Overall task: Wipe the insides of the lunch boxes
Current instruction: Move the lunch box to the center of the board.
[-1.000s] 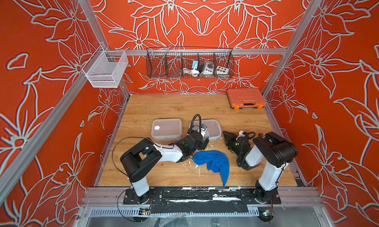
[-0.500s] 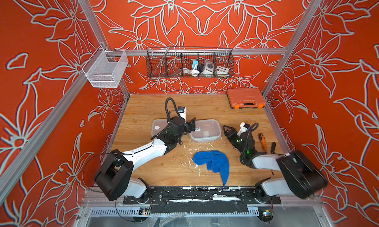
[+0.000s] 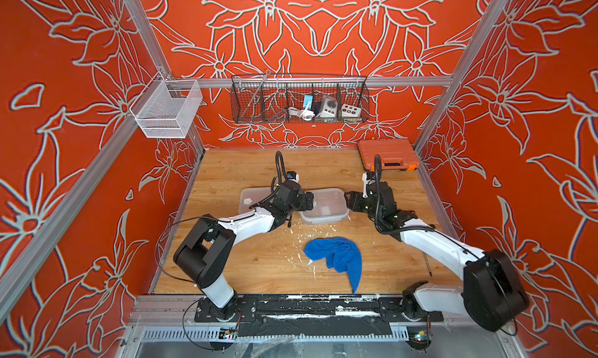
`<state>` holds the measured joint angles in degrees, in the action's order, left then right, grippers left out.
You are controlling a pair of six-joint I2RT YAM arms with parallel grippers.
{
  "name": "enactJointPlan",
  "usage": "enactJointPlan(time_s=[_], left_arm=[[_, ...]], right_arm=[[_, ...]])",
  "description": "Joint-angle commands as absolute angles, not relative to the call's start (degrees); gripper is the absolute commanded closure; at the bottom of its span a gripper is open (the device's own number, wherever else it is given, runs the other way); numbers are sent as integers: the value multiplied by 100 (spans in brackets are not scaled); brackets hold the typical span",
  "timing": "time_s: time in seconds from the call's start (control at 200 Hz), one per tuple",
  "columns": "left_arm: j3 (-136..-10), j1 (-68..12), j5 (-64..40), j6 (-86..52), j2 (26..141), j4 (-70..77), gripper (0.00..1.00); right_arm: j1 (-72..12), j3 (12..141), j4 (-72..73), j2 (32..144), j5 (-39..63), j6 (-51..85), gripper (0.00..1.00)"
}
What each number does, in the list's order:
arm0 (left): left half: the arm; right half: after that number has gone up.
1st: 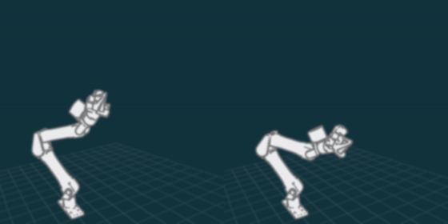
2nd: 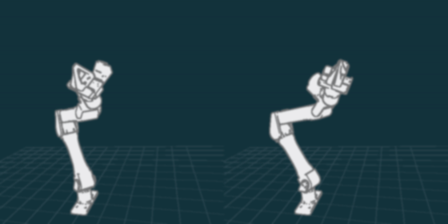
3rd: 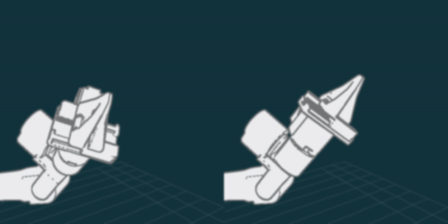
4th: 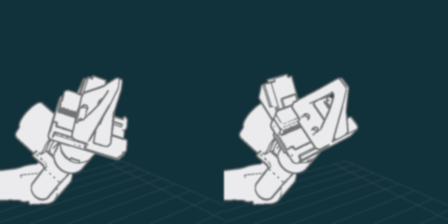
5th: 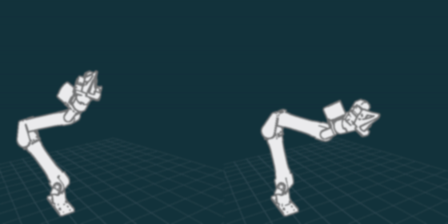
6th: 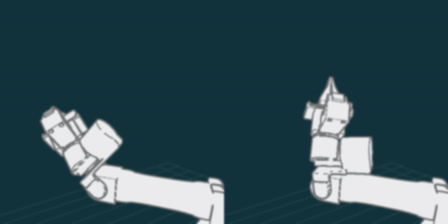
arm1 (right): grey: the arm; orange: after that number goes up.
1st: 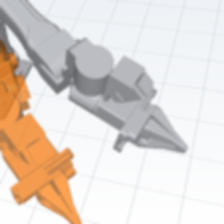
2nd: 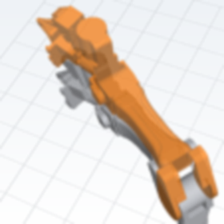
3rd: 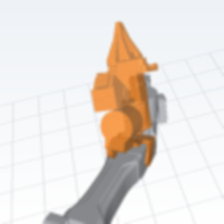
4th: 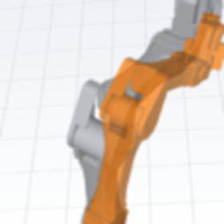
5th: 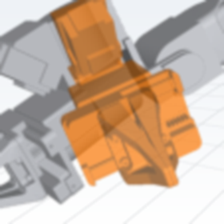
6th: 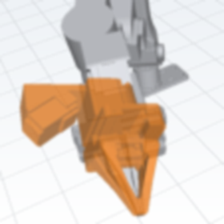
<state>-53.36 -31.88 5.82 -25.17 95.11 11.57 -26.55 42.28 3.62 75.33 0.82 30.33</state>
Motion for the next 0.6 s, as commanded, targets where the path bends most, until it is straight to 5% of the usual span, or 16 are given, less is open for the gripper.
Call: enactJointPlan(time_s=[0.0,0.595], left_arm=[[-5549,-3160,328,-2897,9861,999,7],[-6126,-3297,-519,-3072,10788,1734,12]], right_arm=[[-2672,4519,-26,7554,-9,2507,33],[-2668,4397,208,7565,-363,2478,32]])
